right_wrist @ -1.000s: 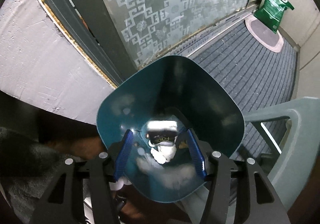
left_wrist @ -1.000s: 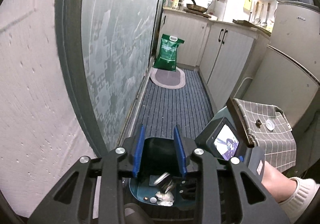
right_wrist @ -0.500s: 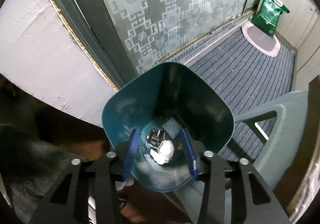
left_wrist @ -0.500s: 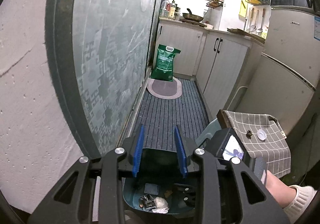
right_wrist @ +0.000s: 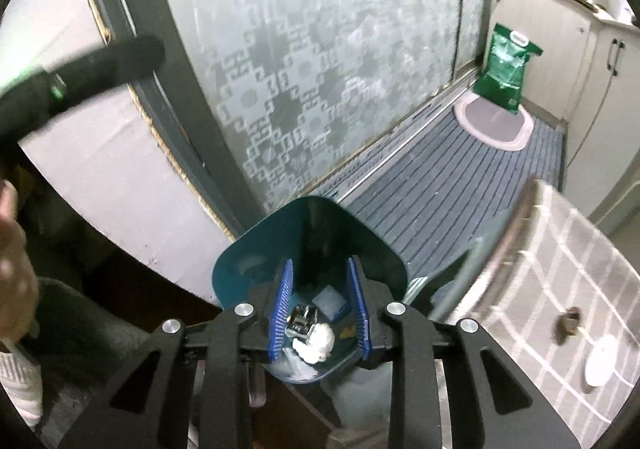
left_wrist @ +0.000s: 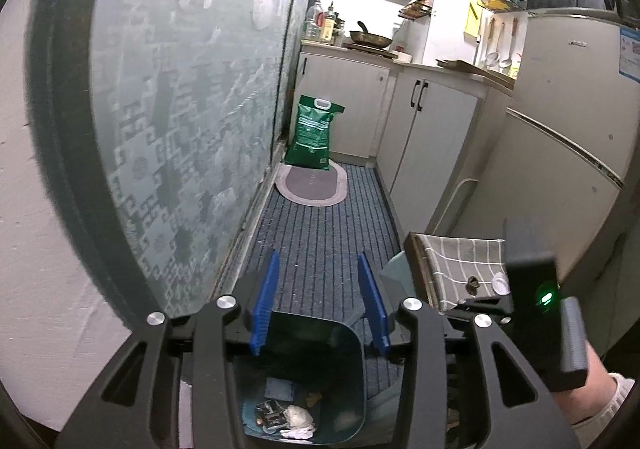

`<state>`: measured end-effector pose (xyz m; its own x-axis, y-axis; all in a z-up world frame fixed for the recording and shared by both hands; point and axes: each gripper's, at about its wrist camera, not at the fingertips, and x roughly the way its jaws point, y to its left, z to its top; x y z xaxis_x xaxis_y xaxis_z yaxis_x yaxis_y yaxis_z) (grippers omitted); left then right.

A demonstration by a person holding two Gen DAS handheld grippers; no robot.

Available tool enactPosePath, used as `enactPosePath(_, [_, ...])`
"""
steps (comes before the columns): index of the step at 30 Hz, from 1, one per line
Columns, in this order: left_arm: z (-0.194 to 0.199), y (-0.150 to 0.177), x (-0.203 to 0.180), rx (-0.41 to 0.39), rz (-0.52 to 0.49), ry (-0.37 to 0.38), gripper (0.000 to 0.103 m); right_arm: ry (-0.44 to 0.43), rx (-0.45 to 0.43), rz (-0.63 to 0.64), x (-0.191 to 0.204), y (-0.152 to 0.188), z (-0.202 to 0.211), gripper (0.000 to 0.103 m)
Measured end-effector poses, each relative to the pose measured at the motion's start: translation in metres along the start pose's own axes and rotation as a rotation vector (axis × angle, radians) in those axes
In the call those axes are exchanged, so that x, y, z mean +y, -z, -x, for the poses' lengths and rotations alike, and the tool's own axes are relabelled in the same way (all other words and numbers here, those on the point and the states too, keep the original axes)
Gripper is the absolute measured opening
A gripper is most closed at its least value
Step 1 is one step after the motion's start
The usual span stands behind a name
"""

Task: Collect trash
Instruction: 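Withdraw both grippers from the bin back toward the table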

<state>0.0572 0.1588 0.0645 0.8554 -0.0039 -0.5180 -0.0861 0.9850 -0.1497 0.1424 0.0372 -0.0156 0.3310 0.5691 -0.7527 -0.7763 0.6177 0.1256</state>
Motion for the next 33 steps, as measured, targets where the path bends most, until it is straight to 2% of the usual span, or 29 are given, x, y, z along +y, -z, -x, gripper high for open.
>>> enactPosePath(9, [-0.022, 0.003, -0.040, 0.030, -0.046, 0.032, 0.044, 0.060, -0.054, -0.072, -0.044, 0.015, 0.041, 0.028])
enactPosePath(23, [-0.066, 0.019, -0.105, 0.099, -0.136, 0.085, 0.045, 0.183, -0.084, -0.158, -0.103, 0.052, 0.076, 0.028])
enactPosePath(25, [-0.071, 0.022, -0.113, 0.107, -0.149, 0.091, 0.045, 0.222, -0.081, -0.167, -0.112, 0.061, 0.079, 0.032])
enactPosePath(27, [-0.077, 0.026, -0.122, 0.120, -0.160, 0.100, 0.046, 0.234, -0.082, -0.187, -0.123, 0.067, 0.081, 0.043])
enactPosePath(29, [-0.083, 0.030, -0.129, 0.134, -0.169, 0.116, 0.050, 0.242, -0.087, -0.201, -0.131, 0.074, 0.083, 0.049])
enactPosePath(33, [-0.092, 0.034, -0.142, 0.154, -0.186, 0.124, 0.055, 0.261, -0.090, -0.232, -0.148, 0.085, 0.086, 0.056])
